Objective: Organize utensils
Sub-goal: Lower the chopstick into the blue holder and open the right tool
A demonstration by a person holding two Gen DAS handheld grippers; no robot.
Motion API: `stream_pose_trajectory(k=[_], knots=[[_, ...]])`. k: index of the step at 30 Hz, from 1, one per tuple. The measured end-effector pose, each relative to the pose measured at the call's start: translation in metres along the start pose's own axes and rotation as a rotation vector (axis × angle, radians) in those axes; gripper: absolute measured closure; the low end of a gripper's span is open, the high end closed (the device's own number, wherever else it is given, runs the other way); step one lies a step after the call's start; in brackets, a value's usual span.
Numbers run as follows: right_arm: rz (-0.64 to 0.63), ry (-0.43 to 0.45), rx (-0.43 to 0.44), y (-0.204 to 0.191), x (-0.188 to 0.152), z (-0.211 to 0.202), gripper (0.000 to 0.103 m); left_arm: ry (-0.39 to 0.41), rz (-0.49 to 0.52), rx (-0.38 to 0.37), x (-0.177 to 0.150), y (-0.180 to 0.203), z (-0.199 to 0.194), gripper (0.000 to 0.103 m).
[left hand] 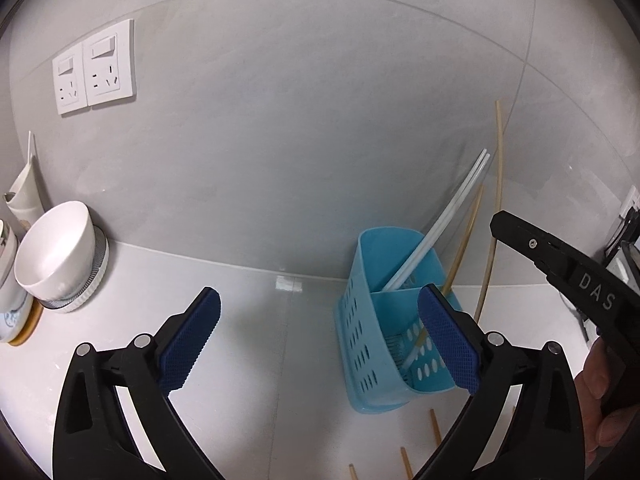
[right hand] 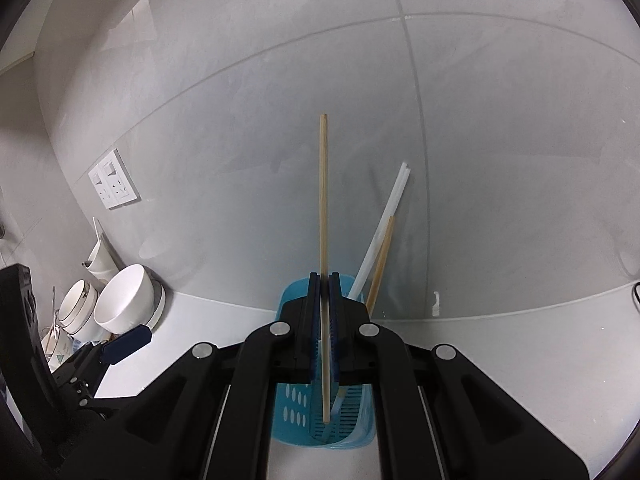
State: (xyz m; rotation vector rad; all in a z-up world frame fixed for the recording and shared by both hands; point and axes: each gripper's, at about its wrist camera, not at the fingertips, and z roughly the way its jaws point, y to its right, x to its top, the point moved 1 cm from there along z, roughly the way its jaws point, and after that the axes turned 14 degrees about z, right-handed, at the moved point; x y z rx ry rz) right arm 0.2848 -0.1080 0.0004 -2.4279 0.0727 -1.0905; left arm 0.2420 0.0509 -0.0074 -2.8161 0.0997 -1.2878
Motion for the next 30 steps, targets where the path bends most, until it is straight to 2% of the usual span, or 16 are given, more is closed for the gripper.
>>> stream_pose_trajectory(k=[16, 18, 19, 21, 24, 26, 27, 30], knots=[[-0.007, -0.057, -0.044, 0.003, -0.03, 0.025, 0.097, -0.039, -0.041, 0.016, -0.003, -0.02, 0.005, 0.006], [-0.011, -0.069, -0.058, 0.002, -0.031, 0.027, 0.095, -0.043, -0.05, -0.004, -0.003, -0.022, 0.005, 0.006], [-0.018, -0.072, -0.069, 0.001, -0.031, 0.027, 0.09, -0.041, -0.06, -0.018, -0.004, -0.024, 0.004, 0.006], [-0.033, -0.08, -0.084, 0.0, -0.032, 0.025, 0.072, -0.043, -0.069, -0.026, -0.004, -0.026, 0.002, 0.006], [-0.054, -0.07, -0.102, 0.0, -0.032, 0.018, 0.058, -0.04, -0.063, -0.017, -0.004, -0.028, -0.001, 0.006], [-0.052, -0.075, -0.115, 0.001, -0.03, 0.013, 0.044, -0.043, -0.067, -0.008, -0.003, -0.029, -0.003, 0.006], [-0.048, -0.069, -0.126, 0.003, -0.029, 0.01, 0.032, -0.044, -0.071, -0.008, -0.002, -0.03, -0.005, 0.006], [-0.044, -0.054, -0.161, 0.006, -0.027, 0.0, 0.019, -0.047, -0.093, -0.027, -0.002, -0.03, -0.01, 0.006]])
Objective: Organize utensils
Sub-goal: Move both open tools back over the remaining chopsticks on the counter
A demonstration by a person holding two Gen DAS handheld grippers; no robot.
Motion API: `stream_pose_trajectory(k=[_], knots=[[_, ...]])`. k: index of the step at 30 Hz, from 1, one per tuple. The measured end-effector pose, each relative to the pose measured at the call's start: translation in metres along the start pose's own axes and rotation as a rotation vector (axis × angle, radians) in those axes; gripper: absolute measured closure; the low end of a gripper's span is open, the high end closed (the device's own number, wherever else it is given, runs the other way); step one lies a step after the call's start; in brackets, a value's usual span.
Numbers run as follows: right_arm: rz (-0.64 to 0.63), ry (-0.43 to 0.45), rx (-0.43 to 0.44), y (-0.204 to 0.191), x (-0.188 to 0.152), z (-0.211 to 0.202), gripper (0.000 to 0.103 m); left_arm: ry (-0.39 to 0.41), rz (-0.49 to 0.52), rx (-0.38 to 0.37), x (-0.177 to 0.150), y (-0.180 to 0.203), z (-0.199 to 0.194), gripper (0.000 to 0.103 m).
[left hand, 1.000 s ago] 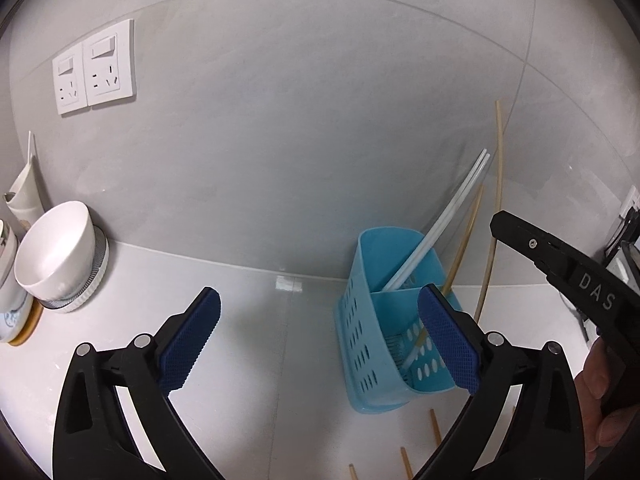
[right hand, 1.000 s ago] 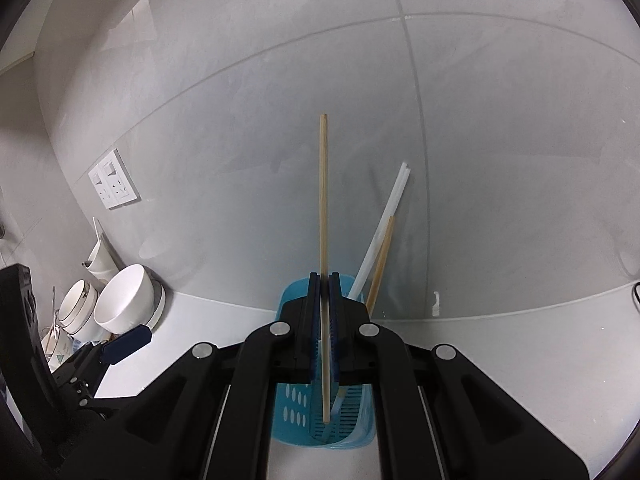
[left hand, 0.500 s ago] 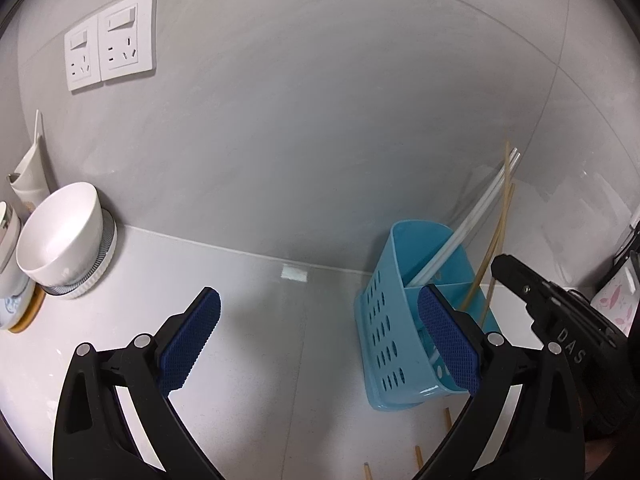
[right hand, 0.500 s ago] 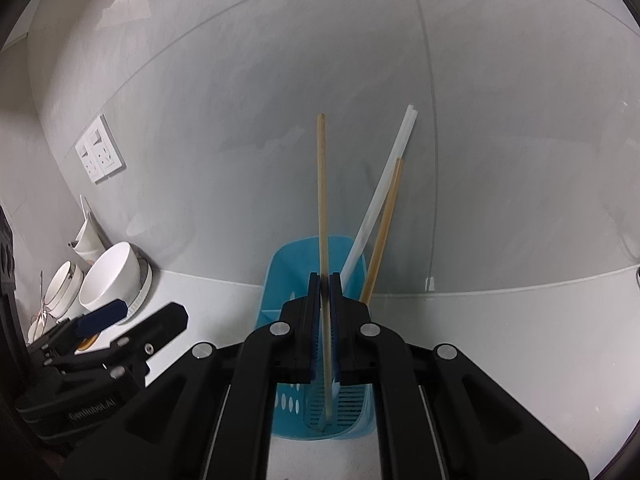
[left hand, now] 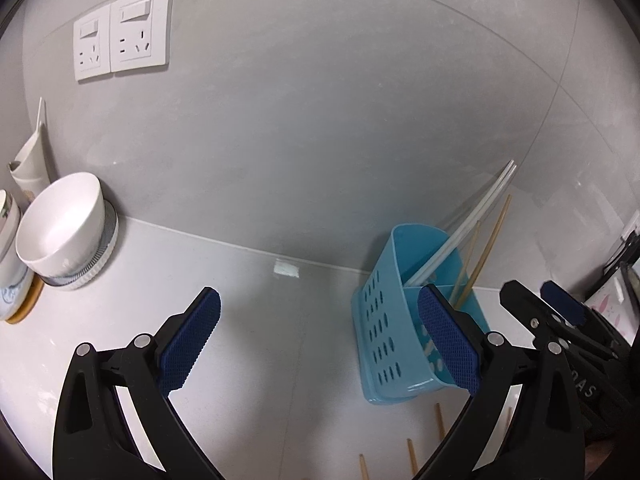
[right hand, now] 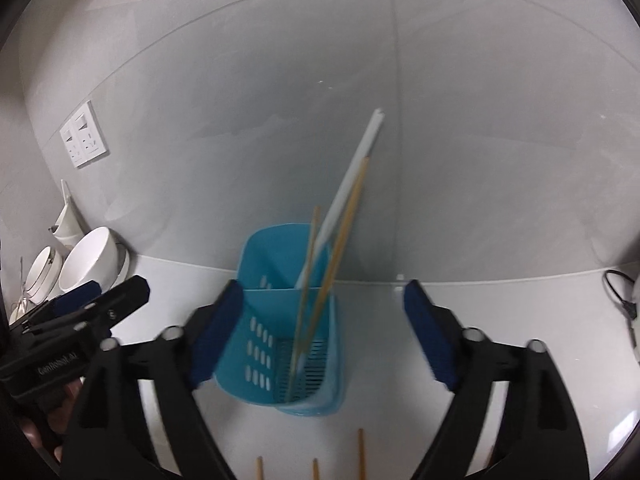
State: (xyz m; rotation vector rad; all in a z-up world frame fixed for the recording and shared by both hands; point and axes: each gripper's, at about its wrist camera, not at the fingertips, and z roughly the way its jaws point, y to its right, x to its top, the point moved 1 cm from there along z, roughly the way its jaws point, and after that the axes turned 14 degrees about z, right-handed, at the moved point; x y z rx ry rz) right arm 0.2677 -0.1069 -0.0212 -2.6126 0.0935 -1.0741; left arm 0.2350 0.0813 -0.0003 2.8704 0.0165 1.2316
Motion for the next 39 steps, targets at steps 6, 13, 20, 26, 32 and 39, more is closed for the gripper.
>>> stream_pose_trajectory(k=[6, 13, 20, 26, 32, 39], knots=[[0.006, -0.004, -0.031, 0.011, 0.0, -0.015, 0.01, -0.002, 0.013, -0.006, 0.001, 0.009, -0.012, 0.006], [0.001, -0.023, -0.049, 0.021, -0.007, -0.036, 0.008, -0.012, 0.038, -0.012, -0.006, 0.02, -0.033, 0.006], [0.003, -0.065, -0.073, 0.042, -0.03, -0.056, 0.009, -0.05, 0.025, -0.001, -0.026, 0.028, -0.048, 0.006], [0.005, -0.102, -0.101, 0.057, -0.054, -0.068, 0.009, -0.1, 0.029, -0.005, -0.05, 0.036, -0.057, 0.006], [-0.003, -0.167, -0.114, 0.068, -0.082, -0.074, 0.009, -0.174, 0.01, 0.006, -0.086, 0.032, -0.06, 0.006], [-0.015, -0.251, -0.139, 0.072, -0.111, -0.068, 0.009, -0.283, -0.032, 0.007, -0.129, 0.022, -0.057, 0.006]])
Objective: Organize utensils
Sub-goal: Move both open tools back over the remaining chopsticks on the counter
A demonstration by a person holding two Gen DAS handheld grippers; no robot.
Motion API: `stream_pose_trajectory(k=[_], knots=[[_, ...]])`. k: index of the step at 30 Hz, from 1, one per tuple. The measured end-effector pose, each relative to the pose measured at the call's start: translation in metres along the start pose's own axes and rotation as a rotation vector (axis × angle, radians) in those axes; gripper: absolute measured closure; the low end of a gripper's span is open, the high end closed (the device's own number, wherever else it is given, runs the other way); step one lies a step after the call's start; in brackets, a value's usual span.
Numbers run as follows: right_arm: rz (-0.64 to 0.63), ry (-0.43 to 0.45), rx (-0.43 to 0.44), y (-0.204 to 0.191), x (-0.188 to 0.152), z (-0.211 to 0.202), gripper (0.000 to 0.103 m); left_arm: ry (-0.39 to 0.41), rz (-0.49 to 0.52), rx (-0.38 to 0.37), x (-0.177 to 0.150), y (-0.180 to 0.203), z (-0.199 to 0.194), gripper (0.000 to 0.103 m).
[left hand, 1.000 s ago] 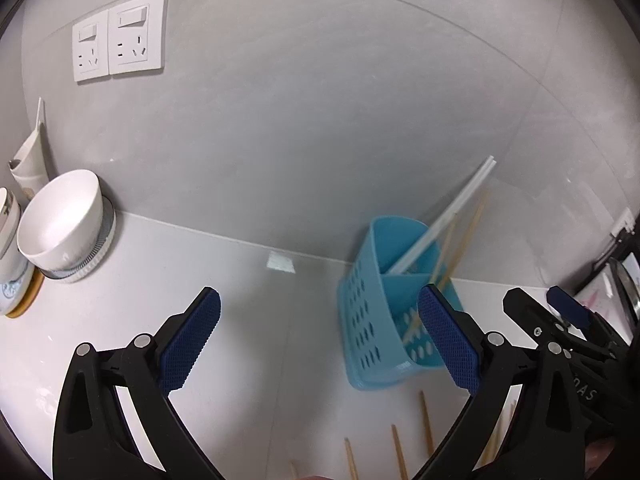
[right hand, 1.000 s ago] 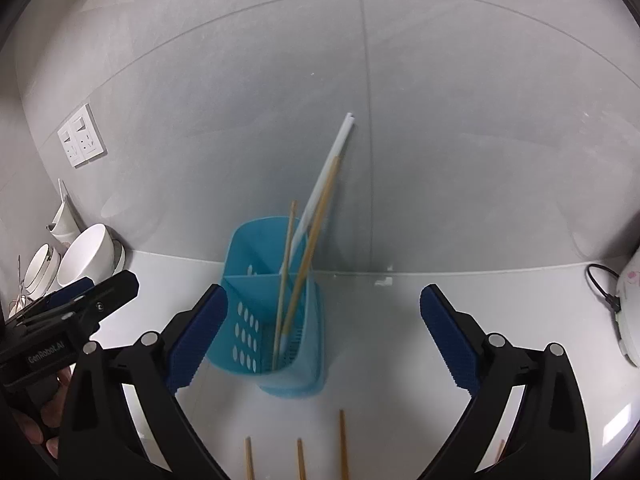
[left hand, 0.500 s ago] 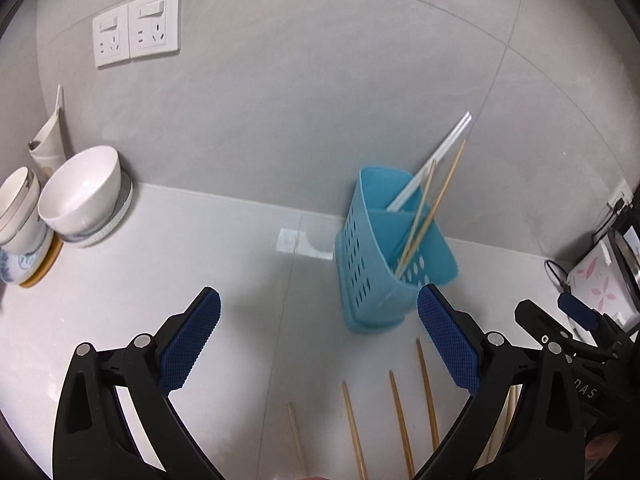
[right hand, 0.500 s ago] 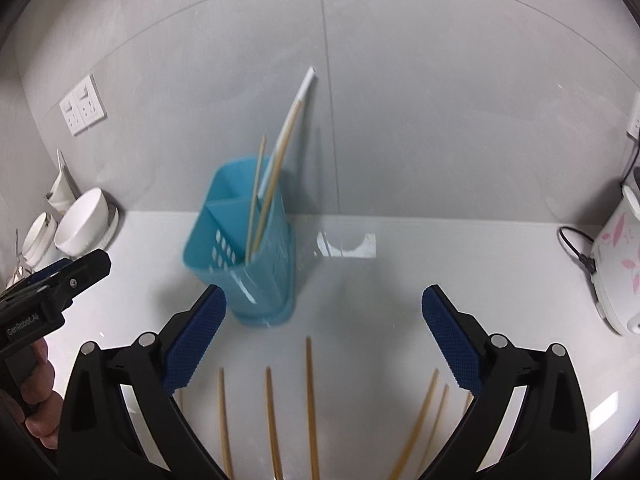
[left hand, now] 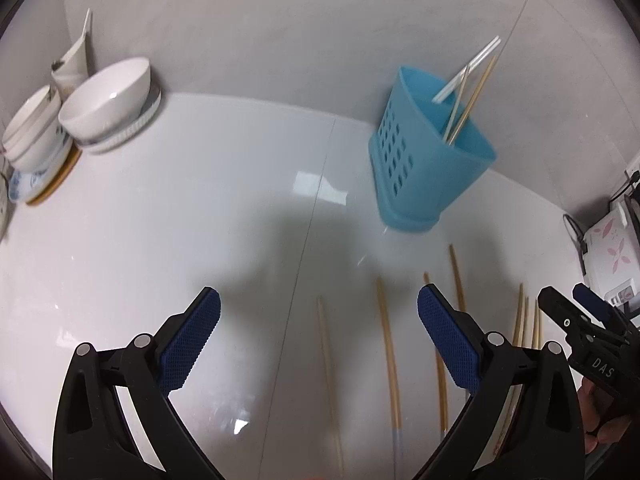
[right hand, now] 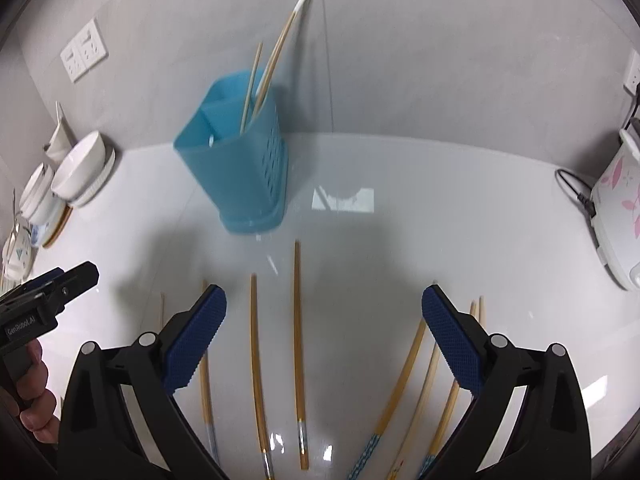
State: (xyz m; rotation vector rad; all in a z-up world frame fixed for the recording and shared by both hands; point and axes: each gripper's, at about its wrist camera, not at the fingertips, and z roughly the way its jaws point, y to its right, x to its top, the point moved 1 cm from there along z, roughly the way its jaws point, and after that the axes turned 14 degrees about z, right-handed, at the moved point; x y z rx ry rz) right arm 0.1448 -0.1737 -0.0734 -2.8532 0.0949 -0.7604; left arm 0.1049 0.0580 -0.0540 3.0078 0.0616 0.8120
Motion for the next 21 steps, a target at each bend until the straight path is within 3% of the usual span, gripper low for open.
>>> stream_pose_trajectory(k=[13, 21], knots=[[-0.081, -0.203, -0.083, -0.009, -0.047, 0.042, 0.012, -0.233, 0.011, 0.025, -0.052, -0.004, 0.039, 0.006], [-0.088, -0.297, -0.133, -0.008, -0.062, 0.06, 0.018, -0.332, 0.009, 0.012, -0.077, -0.002, 0.06, 0.007]])
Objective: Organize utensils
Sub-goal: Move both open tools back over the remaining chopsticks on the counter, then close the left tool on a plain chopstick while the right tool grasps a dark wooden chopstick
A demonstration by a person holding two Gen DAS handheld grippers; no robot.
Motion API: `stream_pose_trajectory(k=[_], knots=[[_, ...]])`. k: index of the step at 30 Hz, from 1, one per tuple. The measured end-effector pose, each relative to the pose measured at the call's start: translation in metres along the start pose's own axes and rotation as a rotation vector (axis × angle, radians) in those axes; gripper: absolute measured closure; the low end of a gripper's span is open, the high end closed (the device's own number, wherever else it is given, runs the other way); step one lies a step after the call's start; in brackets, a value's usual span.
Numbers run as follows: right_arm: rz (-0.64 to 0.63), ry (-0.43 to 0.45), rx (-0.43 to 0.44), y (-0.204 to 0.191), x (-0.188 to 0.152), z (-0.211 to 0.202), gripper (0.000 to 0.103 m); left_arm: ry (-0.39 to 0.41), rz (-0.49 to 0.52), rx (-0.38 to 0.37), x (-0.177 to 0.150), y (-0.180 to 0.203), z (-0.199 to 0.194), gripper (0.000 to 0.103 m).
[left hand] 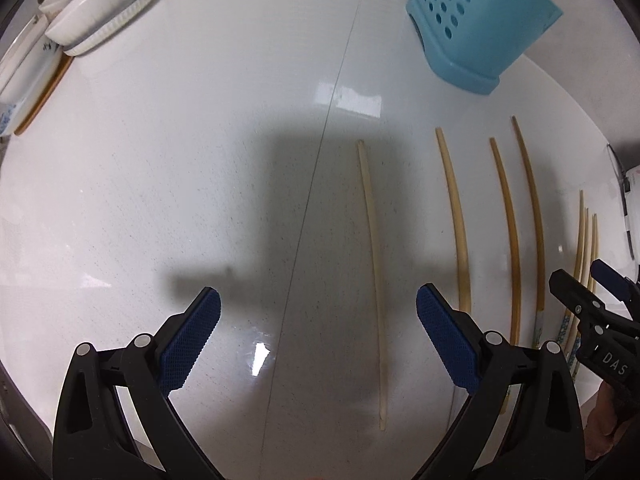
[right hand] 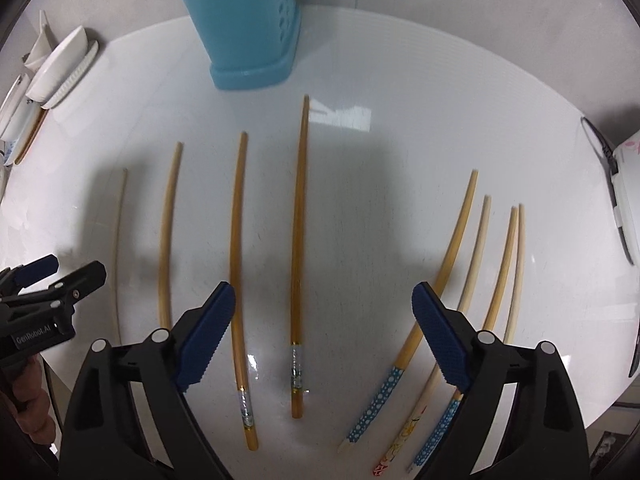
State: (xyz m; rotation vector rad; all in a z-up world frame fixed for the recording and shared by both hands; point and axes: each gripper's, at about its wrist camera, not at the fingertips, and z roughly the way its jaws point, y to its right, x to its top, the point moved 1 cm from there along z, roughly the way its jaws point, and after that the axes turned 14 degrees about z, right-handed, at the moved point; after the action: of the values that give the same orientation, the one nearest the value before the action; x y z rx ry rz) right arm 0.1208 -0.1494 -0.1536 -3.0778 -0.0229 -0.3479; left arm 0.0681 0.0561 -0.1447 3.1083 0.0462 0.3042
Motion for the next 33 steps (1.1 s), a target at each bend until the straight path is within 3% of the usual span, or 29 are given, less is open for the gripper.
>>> stream_pose_trajectory(k=[5, 10, 16, 20, 22, 26, 29, 33], knots=[[0.042, -0.066, 0.0, 0.004, 0.004, 0.013, 0.029, -0.027, 0.013, 0.008, -0.003, 0.0, 0.006, 0.008], [0.065, -0.119, -0.006, 0.002, 0.007, 0.024, 0.044, -0.086, 0.018, 0.015, -0.005, 0.002, 0.014, 0.016], [0.049, -0.134, -0.016, -0.004, 0.01, 0.028, 0.056, -0.118, 0.009, 0.03, -0.005, 0.002, 0.015, 0.022], [0.03, -0.146, -0.021, -0.006, 0.012, 0.03, 0.065, -0.132, 0.017, 0.047, 0.0, 0.005, 0.011, 0.042], [0.028, -0.151, -0.028, -0.007, 0.012, 0.032, 0.07, -0.143, 0.025, 0.049, 0.003, 0.007, 0.008, 0.066], [0.015, -0.159, -0.026, -0.014, 0.014, 0.035, 0.08, -0.169, 0.028, 0.047, 0.004, 0.008, 0.006, 0.097], [0.006, -0.175, -0.03, -0.019, 0.014, 0.036, 0.097, -0.165, 0.022, 0.034, 0.005, 0.006, 0.007, 0.099], [0.007, -0.182, -0.037, -0.025, 0.016, 0.039, 0.097, -0.152, 0.016, 0.01, 0.006, 0.003, 0.001, 0.1]])
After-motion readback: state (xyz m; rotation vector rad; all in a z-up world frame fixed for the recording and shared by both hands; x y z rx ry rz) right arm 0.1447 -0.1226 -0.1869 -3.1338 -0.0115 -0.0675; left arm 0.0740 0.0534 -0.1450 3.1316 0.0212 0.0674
